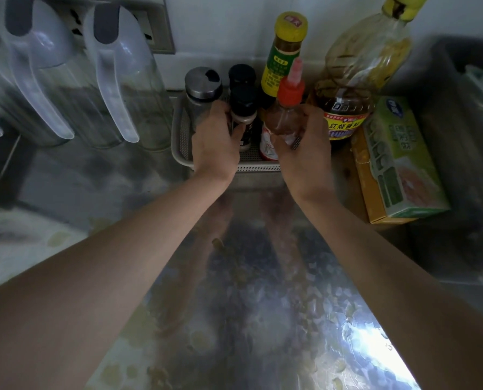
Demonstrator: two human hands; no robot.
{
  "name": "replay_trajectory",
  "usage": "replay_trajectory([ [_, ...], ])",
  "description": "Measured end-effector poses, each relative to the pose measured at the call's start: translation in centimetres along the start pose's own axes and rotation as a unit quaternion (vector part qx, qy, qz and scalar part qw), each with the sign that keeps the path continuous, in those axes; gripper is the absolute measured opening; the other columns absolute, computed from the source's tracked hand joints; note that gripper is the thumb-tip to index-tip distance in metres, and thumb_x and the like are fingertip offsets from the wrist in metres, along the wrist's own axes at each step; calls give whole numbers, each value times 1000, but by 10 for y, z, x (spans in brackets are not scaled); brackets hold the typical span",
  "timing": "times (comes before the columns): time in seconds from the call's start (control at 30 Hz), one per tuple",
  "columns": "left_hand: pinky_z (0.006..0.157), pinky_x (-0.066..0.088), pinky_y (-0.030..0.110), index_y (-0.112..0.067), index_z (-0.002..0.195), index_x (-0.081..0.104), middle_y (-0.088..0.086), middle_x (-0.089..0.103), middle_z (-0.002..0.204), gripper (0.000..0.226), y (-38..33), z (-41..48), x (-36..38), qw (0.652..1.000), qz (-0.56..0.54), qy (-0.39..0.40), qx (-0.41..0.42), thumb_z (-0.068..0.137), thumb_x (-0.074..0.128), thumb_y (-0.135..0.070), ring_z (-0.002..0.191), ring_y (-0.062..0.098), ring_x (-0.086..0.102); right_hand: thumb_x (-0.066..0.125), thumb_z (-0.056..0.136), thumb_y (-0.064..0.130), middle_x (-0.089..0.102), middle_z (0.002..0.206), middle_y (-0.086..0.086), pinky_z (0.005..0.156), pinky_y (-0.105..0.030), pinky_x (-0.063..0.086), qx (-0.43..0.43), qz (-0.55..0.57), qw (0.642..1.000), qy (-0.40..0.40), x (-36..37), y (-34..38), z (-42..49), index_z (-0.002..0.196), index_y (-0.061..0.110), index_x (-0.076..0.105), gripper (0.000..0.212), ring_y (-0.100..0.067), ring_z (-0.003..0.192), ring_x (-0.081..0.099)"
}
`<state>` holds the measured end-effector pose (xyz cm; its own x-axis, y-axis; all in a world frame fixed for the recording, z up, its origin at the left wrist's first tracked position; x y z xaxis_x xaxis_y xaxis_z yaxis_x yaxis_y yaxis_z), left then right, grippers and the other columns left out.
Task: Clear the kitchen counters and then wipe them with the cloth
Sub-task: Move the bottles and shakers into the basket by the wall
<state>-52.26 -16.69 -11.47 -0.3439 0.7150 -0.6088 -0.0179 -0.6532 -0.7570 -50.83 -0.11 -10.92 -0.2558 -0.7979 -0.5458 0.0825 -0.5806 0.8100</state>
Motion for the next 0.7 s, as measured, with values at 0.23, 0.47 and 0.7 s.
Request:
replay_trajectory([
  [0.23, 82, 46, 40, -7, 109, 55, 11, 62, 107, 27, 1, -1, -2, 1000, -9, 20, -7, 85, 62, -16, 100, 26, 57, 68, 83, 14, 46, 129, -11, 91, -18, 39, 8, 14, 1000, 1, 2, -2, -1, 130, 9, 41, 55, -18, 114, 50],
  [0.47, 81, 51, 46, -11, 112, 51, 5, 60, 106, 33, 4, -23, -27, 996, -23, 84, -13, 84, 63, -23, 95, 25, 62, 62, 77, 10, 54, 130, -4, 102, -41, 43, 20, 55, 997, 48, -5, -3, -2, 135, 15, 39, 62, -19, 121, 51],
  [0.7, 78, 52, 43, -19, 109, 60, 2, 64, 104, 32, 41, -111, -140, 992, 72, 102, -17, 81, 56, -36, 92, 22, 64, 53, 83, 2, 55, 110, -14, 79, -36, 47, 8, -21, 995, 92, -22, 43, -64, 109, 23, 51, 33, -20, 92, 54],
])
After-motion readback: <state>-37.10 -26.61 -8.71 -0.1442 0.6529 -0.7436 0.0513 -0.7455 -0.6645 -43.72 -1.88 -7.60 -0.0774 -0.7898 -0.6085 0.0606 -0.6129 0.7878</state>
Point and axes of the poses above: each hand's wrist, its own z-axis towards the middle knuckle, its own x-axis out of the palm, y = z × x, the point moved 8 cm from there along z, towards the middle knuckle
